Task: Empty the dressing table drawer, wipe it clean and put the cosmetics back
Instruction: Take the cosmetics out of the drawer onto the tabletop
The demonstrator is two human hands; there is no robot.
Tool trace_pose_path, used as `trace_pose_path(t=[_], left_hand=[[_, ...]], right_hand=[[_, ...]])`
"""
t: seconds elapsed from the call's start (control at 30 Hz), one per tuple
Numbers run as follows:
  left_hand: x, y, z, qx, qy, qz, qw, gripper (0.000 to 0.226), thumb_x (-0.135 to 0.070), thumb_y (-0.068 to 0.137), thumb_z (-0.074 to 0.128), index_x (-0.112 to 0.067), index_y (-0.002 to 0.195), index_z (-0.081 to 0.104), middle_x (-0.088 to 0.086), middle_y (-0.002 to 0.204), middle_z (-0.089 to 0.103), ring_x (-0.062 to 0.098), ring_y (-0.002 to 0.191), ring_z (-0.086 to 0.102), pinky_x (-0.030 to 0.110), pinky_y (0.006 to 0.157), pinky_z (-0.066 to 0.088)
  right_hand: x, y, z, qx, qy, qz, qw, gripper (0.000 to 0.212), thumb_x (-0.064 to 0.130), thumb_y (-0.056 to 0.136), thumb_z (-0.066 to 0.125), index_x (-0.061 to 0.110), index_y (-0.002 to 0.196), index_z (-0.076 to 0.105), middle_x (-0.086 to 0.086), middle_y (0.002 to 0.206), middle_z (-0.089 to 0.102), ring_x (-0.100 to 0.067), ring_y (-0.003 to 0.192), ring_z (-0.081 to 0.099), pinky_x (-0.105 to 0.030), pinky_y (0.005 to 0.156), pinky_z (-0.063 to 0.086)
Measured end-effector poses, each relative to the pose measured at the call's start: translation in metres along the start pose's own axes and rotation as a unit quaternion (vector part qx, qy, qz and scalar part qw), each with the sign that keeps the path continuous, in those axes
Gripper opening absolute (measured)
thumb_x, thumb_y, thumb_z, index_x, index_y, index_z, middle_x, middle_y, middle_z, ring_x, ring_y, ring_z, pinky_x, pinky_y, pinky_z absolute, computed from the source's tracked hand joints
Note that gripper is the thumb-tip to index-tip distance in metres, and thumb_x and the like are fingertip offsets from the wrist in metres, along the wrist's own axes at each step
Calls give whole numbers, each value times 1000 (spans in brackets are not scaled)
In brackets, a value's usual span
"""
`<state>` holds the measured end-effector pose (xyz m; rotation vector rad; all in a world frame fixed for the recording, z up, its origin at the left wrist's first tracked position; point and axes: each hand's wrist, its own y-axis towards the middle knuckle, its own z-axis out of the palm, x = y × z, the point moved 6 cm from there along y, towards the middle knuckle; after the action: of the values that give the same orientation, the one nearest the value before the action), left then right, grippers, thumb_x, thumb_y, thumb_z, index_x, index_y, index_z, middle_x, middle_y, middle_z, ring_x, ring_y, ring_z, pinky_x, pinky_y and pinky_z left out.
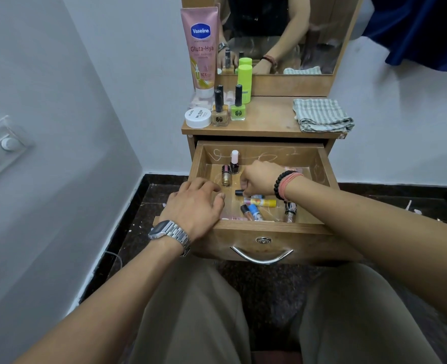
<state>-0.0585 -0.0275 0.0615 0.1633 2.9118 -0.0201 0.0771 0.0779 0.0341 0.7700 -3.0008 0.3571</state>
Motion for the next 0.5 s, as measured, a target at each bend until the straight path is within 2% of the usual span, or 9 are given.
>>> trace_pose_path(t=[0.17, 0.27, 0.37, 0.5], left_hand=[[0, 0, -1, 1, 1, 1, 1000, 42, -47, 97, 29, -29, 128, 49, -7, 137, 43, 19, 123, 41, 40, 95, 38], [0, -1, -1, -1, 1, 1, 1000, 41, -46, 97, 29, -29, 128, 49, -7, 136, 43, 19, 124, 40, 40, 95, 37], [0, -1, -1, -7, -1, 1, 1000, 41, -46, 97, 29, -28, 126, 51, -7, 135, 44, 19, 124, 41, 40, 95, 38], [-1, -2, -2, -7, -1, -1, 1000, 40, -46, 97, 30, -28, 126, 51, -7, 136, 44, 18, 125, 40, 40, 96, 37]], right_hand=[[4, -2, -6, -39, -11, -17, 999, 13, 24, 77, 66, 13, 74, 59, -3, 71, 58, -26, 67, 58, -27, 56, 42], [2, -5, -26, -98, 72, -11, 993, 12, 23, 74, 67, 11, 74, 65, -5, 73, 68, -23, 67, 63, -27, 56, 48], [-6, -10, -57, -186, 197, 5, 963, 10, 22, 74, 69, 14, 81, 71, -3, 75, 72, -18, 73, 67, -32, 71, 57], [-23, -12, -100, -306, 307, 47, 900, 16, 19, 76, 72, 11, 90, 74, -3, 77, 70, -10, 71, 61, -26, 70, 53]])
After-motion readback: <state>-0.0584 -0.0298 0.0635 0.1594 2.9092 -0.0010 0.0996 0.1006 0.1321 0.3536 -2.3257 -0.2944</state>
